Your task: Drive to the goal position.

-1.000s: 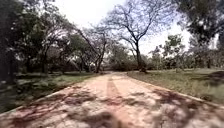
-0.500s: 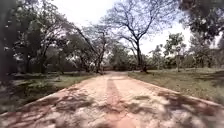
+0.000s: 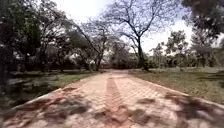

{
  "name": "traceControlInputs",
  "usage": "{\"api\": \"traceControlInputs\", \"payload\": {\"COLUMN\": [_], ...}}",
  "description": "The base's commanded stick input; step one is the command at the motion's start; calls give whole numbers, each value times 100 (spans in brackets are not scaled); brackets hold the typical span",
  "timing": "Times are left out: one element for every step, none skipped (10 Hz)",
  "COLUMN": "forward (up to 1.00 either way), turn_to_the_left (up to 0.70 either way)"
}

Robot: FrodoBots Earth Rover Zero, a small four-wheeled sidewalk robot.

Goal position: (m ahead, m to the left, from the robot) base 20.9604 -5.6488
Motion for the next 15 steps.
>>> {"api": "traceControlInputs", "payload": {"forward": [70,70,70,70,70,70,70,70,70,70,70,70,70,70,70], "turn_to_the_left": [0,0,0,0,0,0,0,0,0,0,0,0,0,0,0]}}
